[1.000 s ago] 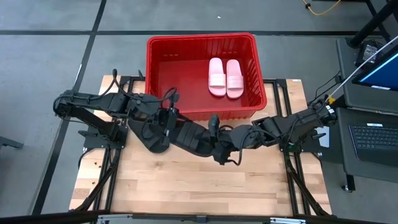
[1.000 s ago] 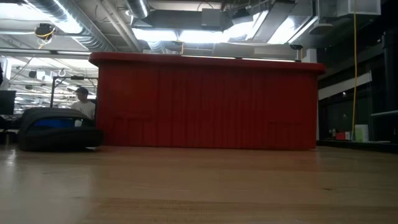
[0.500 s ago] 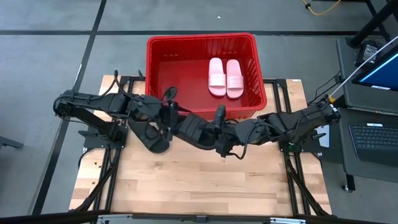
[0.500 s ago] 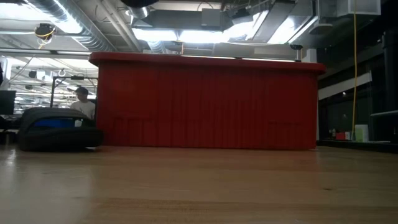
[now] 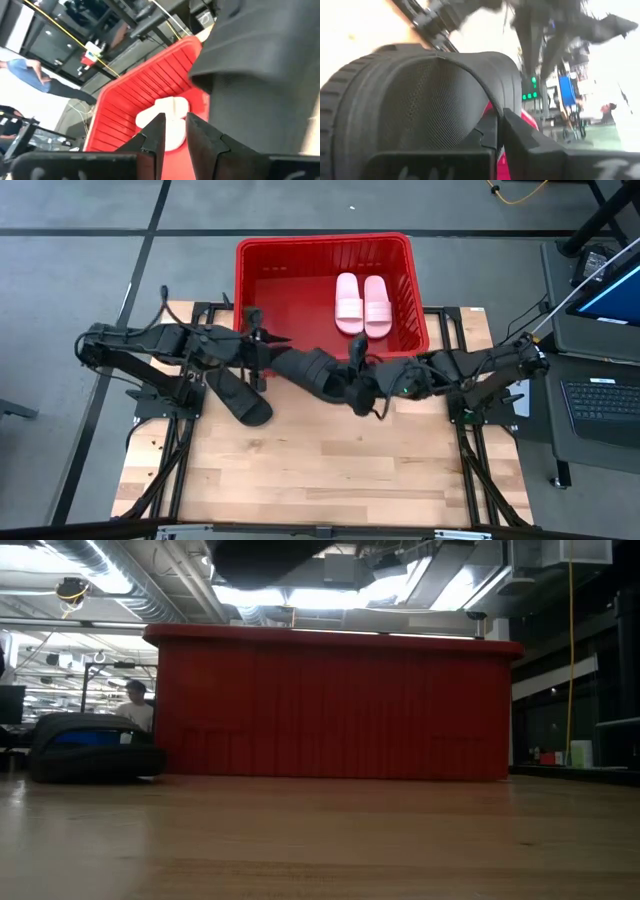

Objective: Pick and place slides into bin
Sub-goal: Put the right black slipper into the red bin

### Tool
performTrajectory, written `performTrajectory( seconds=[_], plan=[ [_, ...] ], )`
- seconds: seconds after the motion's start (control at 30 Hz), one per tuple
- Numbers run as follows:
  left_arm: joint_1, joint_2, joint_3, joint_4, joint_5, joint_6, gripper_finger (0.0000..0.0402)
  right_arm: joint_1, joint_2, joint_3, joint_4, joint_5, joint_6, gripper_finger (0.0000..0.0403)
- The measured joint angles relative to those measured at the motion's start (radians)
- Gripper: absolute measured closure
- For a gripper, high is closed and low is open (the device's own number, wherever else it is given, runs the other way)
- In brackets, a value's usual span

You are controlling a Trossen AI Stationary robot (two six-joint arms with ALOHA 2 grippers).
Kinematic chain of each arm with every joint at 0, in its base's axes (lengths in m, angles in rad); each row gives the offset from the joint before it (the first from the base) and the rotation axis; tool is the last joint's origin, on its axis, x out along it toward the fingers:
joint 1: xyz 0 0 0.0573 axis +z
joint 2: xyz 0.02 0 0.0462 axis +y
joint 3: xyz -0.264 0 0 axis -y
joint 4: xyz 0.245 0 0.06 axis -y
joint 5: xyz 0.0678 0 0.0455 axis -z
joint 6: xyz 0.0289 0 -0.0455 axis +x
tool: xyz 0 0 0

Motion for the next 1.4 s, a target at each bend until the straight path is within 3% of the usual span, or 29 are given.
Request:
performTrajectory(
  seconds=[0.2,0.37,0.47,0.57,0.77,0.97,1.2,1.4],
  plan=[
    [0.007,-0.071,0.0,-0.002,0.037,0.065,0.0393,-0.129,0.002,0.017,-0.006,0.002,0.081,0.0387],
    [0.07,-0.112,0.0,-0.014,0.167,0.078,0.04,-0.247,0.041,0.077,-0.005,-0.003,0.126,0.0387],
    [0.139,-0.117,0.0,-0.014,0.32,0.068,0.04,-0.298,0.083,0.137,-0.007,-0.003,0.149,0.0387],
    [0.219,-0.117,-0.001,-0.016,0.455,0.068,0.0401,-0.336,0.146,0.226,-0.044,-0.005,0.149,0.0387],
    [0.369,-0.116,-0.015,0.019,0.608,0.041,0.0401,-0.414,0.308,0.465,-0.242,-0.008,0.214,0.0387],
    [0.497,-0.166,-0.198,0.211,0.758,-0.006,0.0401,-0.465,0.45,0.681,-0.388,0.0,0.276,0.0387],
    [0.612,-0.279,-0.392,0.399,0.789,-0.071,0.04,-0.493,0.471,0.661,-0.32,0.088,0.223,0.0387],
    [0.656,-0.347,-0.427,0.409,0.789,-0.068,0.04,-0.525,0.482,0.661,-0.294,0.074,0.247,0.0387]
  ],
)
